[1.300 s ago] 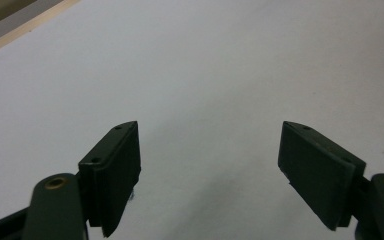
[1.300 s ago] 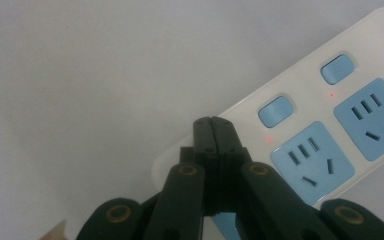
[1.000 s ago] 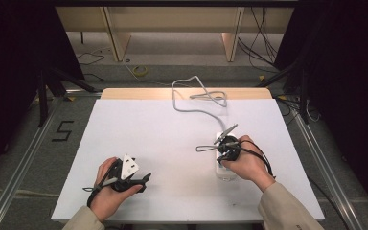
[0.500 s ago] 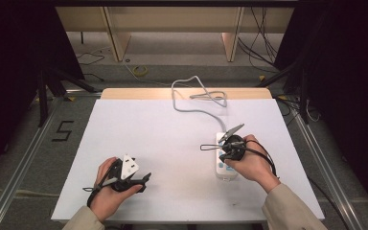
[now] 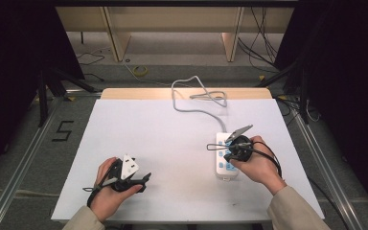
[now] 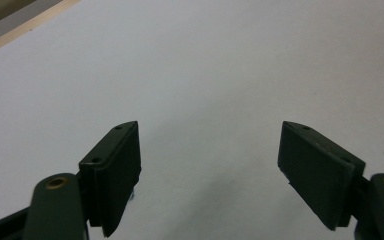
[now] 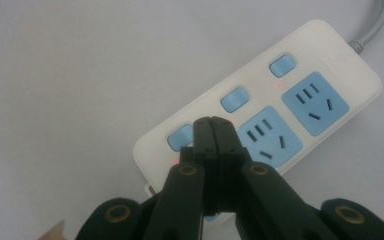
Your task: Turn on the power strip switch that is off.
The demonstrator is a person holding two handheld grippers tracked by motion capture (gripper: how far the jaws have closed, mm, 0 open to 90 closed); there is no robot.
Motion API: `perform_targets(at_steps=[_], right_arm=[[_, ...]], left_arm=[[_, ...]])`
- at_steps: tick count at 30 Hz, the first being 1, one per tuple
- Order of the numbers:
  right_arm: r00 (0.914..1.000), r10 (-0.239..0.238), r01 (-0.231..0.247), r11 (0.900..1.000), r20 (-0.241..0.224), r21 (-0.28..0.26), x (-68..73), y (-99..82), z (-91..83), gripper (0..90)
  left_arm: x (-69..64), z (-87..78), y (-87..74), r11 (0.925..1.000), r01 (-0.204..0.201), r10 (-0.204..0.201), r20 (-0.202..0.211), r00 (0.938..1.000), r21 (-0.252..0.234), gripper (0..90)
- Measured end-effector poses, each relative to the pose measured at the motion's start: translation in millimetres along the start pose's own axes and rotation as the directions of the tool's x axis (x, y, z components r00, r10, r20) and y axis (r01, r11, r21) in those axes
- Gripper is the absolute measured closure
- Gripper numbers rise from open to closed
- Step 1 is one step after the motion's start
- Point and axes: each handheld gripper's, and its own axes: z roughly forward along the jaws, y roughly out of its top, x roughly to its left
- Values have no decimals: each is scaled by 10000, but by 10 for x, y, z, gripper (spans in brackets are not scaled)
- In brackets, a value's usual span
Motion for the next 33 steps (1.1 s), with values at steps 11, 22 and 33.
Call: perform_targets(at_steps=[11,22,33], right_arm=[[9990,424,-418,9985,173,-344,-80,-156,-90,900],[9966,776,-754,9947,292,-696,-159,-294,-149,889],[9920,1232,-1198,9878,289,-995,-248,-469,-187,827]], left_arm=[[1,1,0,10000,9,-9,-3,10000,-4,254],[1,0,-2,10000,10,-10,-11,10000,-7,253],[5,3,-6,10000,22,-22,-14,10000,24,253]])
